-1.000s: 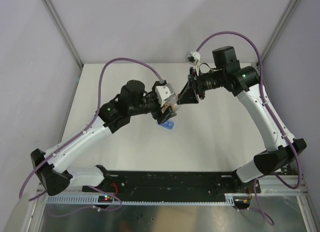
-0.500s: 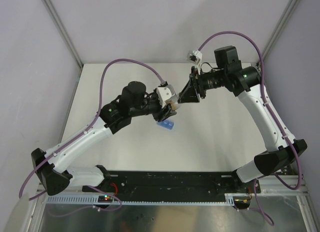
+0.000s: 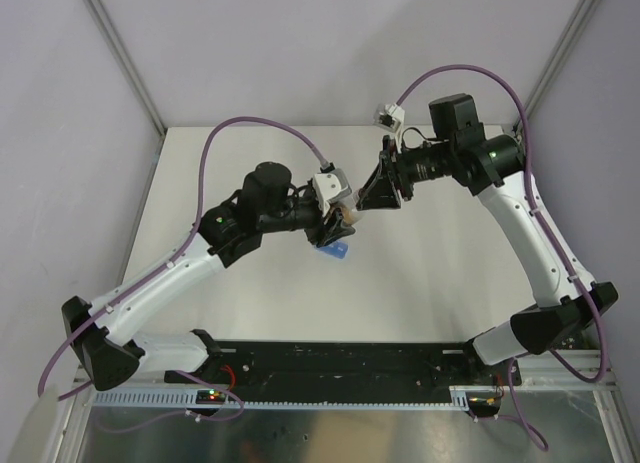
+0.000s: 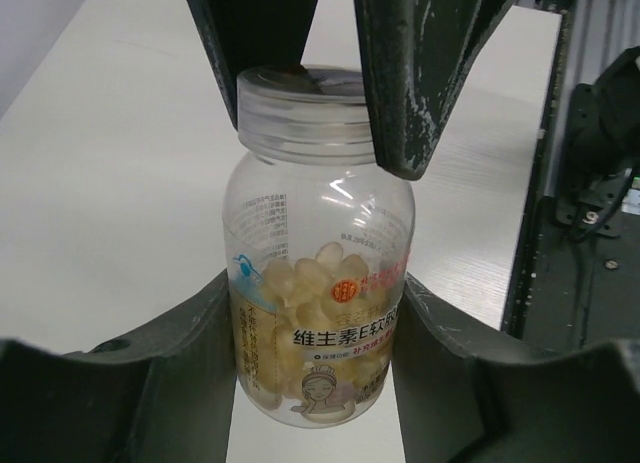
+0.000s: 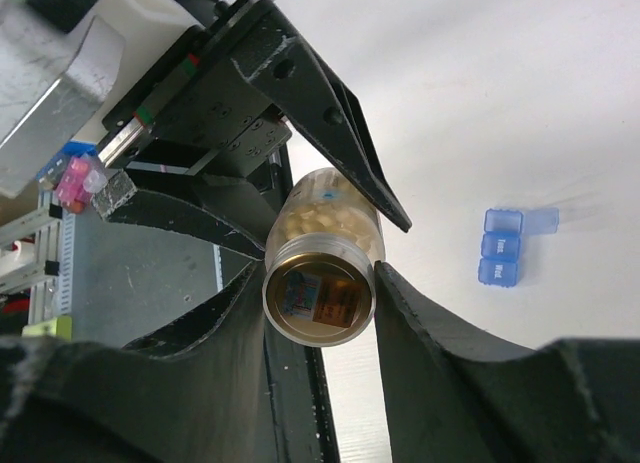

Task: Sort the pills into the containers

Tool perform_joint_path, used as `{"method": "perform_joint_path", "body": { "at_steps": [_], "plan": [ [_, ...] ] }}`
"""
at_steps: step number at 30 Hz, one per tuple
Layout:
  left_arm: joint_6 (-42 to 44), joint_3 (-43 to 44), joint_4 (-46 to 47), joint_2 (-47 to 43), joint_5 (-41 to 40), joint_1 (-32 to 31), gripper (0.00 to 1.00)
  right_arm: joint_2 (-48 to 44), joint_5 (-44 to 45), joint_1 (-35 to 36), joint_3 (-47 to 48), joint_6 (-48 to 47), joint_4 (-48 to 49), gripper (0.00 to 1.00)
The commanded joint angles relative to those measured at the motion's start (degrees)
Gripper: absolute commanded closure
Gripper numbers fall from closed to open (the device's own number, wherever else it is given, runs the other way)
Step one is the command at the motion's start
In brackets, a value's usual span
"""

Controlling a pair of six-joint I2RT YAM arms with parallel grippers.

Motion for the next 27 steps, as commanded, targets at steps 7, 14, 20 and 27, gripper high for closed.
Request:
{"method": "perform_joint_path", "body": {
  "at_steps": [7, 14, 20, 27],
  "plan": [
    [-8.49, 2.22, -0.65, -2.31, 15.86, -0.18, 1.0, -4.53, 3.06, 3.51, 1.76, -14.97, -4.49, 1.0],
    [-10.05, 1.79, -0.82, -3.21, 19.69, -0.12, 1.0, -3.27, 5.97, 4.82, 4.8, -22.99, -11.43, 0.69],
    [-8.09, 1.97, -1.49, -4.0, 13.94, -0.13, 1.0, -2.41, 6.47, 5.92, 5.72, -21.18, -12.55, 0.38],
    [-4.98, 2.09, -2.2, -4.61, 4.66, -0.05, 1.0, -2.25, 5.52, 5.18, 8.86, -14.61, -10.43, 0.19]
  ]
}}
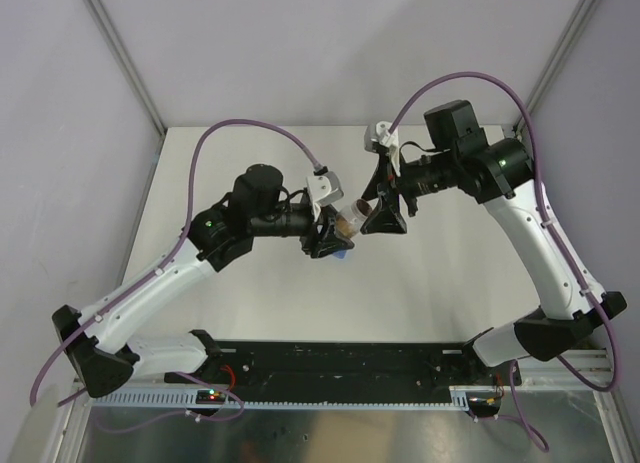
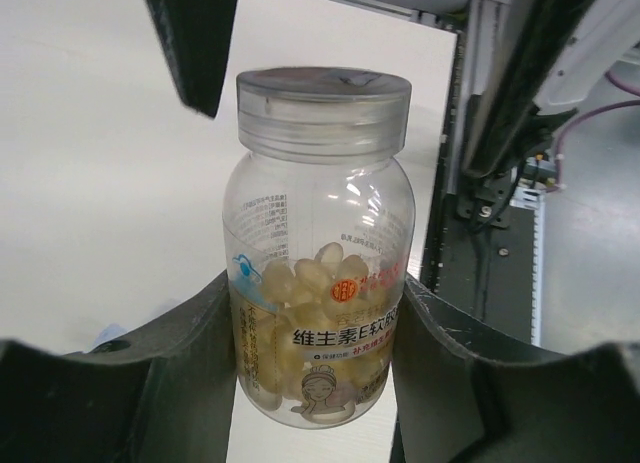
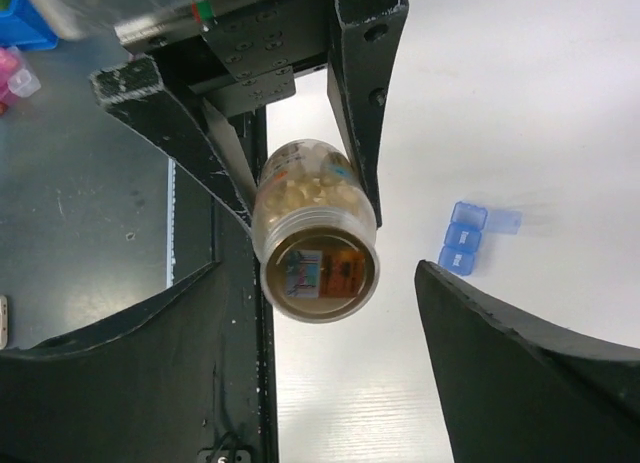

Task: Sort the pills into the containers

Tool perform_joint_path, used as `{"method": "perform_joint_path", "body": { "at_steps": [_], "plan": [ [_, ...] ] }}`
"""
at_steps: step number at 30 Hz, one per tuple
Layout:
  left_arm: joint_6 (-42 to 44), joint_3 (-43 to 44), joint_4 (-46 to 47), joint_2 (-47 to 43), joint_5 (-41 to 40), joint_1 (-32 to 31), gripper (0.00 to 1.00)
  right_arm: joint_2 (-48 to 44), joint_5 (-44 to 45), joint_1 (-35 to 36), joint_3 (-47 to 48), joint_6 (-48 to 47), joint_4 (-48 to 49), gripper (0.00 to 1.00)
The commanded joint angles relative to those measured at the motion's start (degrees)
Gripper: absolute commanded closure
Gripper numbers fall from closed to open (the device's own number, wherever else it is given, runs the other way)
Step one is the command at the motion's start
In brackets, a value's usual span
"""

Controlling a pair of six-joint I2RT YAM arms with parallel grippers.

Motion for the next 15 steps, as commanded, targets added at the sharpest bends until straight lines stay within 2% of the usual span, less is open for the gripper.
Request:
{"method": "perform_joint_path", "body": {
  "at_steps": [1, 9, 15],
  "plan": [
    [2.27, 2.02, 0.94, -1.95, -6.85, -0.17, 1.0, -0.05, 0.05, -0.91, 4.56, 4.97, 2.27, 0.17],
    [4.38, 2.57, 0.86, -1.99, -18.68, -0.37, 1.0, 2.8, -2.62, -4.33, 6.1, 17.6, 8.27, 0.13],
    [4.54, 3.08, 0.96, -1.28, -24.49, -1.04, 1.0, 6.23, -2.9, -4.62, 5.75, 22.47, 11.58, 0.11]
  ]
}}
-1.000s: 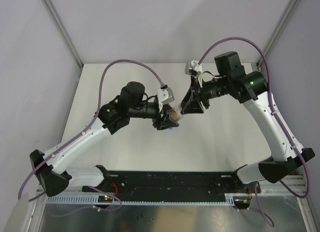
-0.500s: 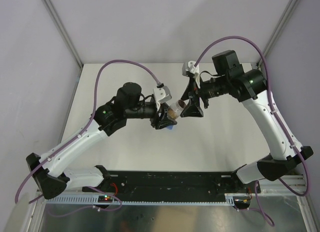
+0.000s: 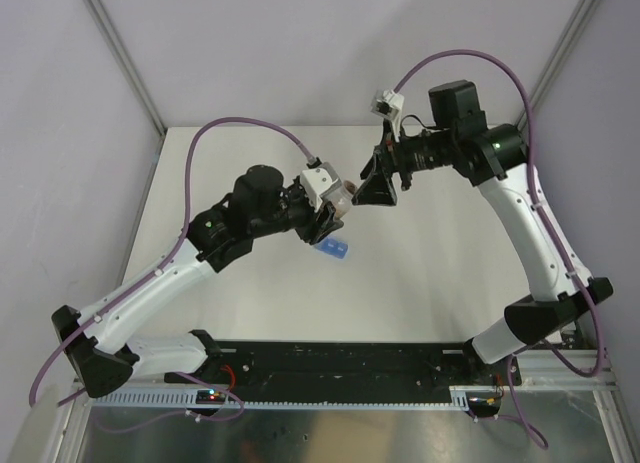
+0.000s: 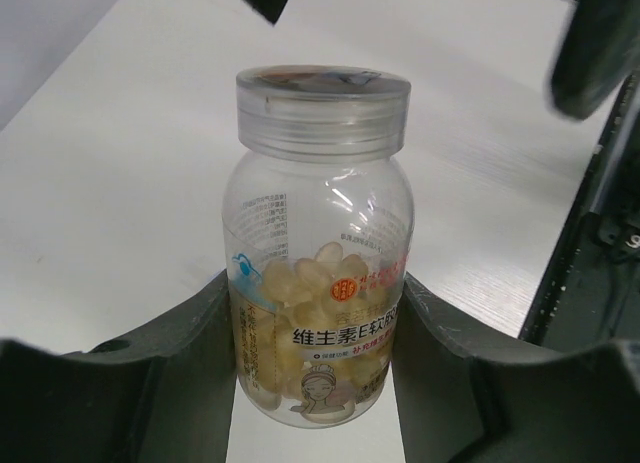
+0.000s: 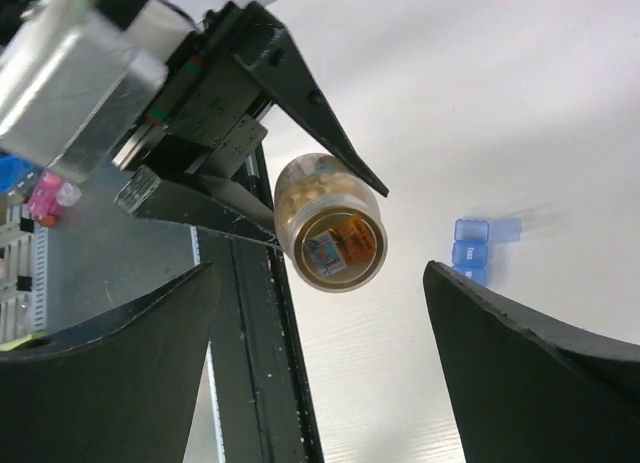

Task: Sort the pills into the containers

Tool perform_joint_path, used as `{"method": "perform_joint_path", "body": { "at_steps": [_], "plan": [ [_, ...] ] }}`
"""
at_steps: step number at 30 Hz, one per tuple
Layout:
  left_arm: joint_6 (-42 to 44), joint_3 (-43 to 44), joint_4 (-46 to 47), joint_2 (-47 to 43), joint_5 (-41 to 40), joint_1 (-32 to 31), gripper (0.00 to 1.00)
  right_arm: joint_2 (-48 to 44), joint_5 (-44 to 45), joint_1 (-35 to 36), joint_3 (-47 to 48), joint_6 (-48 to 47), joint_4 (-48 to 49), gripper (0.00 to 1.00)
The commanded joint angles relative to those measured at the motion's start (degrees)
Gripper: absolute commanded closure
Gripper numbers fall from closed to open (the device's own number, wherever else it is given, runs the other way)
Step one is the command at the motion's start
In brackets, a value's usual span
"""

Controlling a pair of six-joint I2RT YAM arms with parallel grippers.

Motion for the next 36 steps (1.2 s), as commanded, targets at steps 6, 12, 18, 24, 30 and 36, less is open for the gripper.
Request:
{"method": "perform_joint_path", "body": {
  "at_steps": [6, 12, 18, 24, 30, 36],
  "plan": [
    [1.72, 3.17, 1.55, -0.23, -8.8, -1.67, 1.0, 4.82, -2.63, -0.09, 1.88, 8.12, 5.46, 0.1],
    [2.17, 3.41, 1.53, 0.35, -9.52, -2.43, 1.0, 6.47, -3.74, 0.39, 2.1, 8.51, 5.69, 0.17],
    [2.31, 3.44, 1.57, 0.45, -9.77, -2.6, 1.0, 6.59, -4.53, 0.57, 1.49, 7.63, 5.39, 0.48],
    [2.38, 3.52, 1.57, 0.15, -9.21, -2.63, 1.0, 5.76, -4.33, 1.24, 1.14, 5.24, 3.91, 0.8],
    [2.1, 2.96, 0.85, -1.1, -1.56, -1.82, 1.0, 3.19, -5.25, 1.21, 1.31, -1.66, 1.23, 0.99],
    [-0.07, 5.29, -3.64, -0.65, 21.51, 0.55, 1.0, -1.31, -6.44, 2.36, 0.25, -11.73, -2.22, 1.0]
  ]
}}
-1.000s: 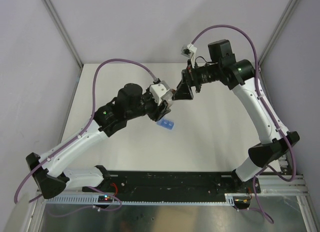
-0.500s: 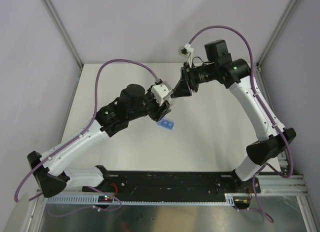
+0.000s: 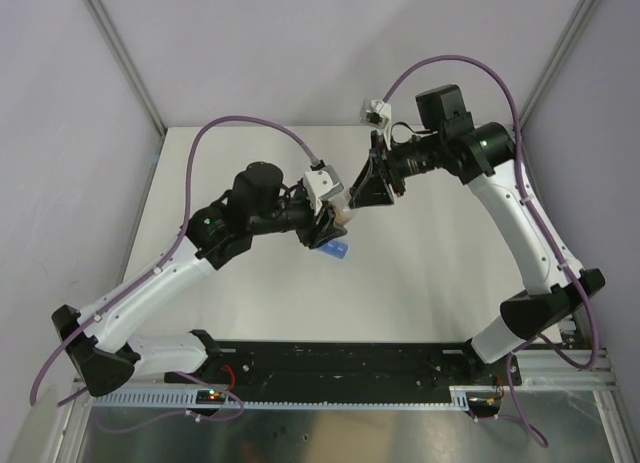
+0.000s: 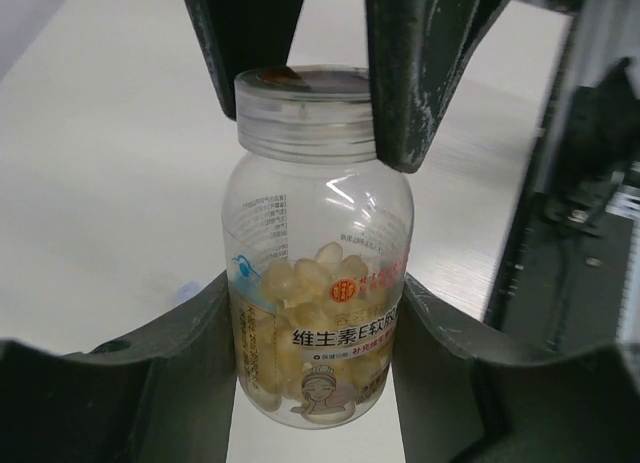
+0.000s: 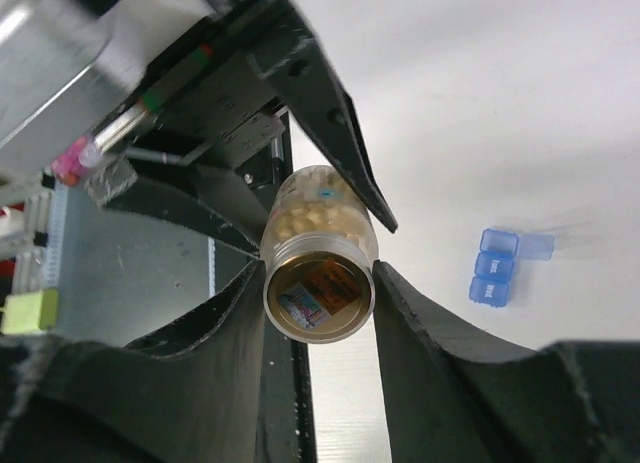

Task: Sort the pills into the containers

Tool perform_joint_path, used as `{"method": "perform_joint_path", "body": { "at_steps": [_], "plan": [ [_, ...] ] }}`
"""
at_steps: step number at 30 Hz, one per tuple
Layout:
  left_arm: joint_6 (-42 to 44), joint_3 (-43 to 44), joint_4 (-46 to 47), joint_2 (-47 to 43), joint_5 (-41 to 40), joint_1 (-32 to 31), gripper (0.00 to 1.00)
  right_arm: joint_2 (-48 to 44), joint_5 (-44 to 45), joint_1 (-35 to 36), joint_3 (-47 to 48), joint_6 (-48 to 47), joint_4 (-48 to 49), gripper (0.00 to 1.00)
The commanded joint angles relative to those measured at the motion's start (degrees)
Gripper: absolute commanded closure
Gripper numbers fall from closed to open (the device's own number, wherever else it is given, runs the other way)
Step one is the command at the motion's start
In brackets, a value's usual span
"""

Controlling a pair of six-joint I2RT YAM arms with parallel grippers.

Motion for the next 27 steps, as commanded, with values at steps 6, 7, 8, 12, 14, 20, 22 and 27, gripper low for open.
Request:
{"method": "perform_joint_path", "body": {
  "at_steps": [6, 7, 8, 12, 14, 20, 22, 27],
  "plan": [
    [-5.88, 6.34, -3.75, 0.53, 32.86, 2.28, 1.0, -8.9, 5.08, 6.49, 0.21, -17.34, -6.37, 0.92],
    [-6.43, 6.47, -3.78, 0.67, 34.17, 2.38, 1.0, -9.24, 6.89, 7.82, 0.07, -18.29, -6.89, 0.89],
    [-6.74, 6.63, -3.76, 0.83, 35.39, 2.43, 1.0, -9.59, 9.11, 8.79, -0.09, -19.25, -7.28, 0.84],
    [-7.08, 6.86, -3.74, 1.22, 36.87, 2.47, 1.0, -10.42, 13.17, 10.98, -0.68, -20.5, -7.99, 0.63],
    [-6.8, 6.85, -3.8, 1.11, 35.62, 2.46, 1.0, -10.5, 13.71, 11.14, -0.71, -20.13, -8.08, 0.51],
    [-3.35, 6.18, -3.88, -0.05, 24.83, 2.57, 1.0, -10.63, 12.31, 10.84, 0.54, -16.96, -7.47, 0.26],
    [-2.22, 6.17, -3.9, -0.44, 21.26, 2.53, 1.0, -10.64, 11.54, 10.16, 1.26, -15.31, -6.81, 0.16],
    [0.05, 5.9, -3.96, -1.27, 14.05, 2.15, 1.0, -10.3, 8.2, 5.82, 2.31, -8.55, -2.81, 0.08]
  ]
}}
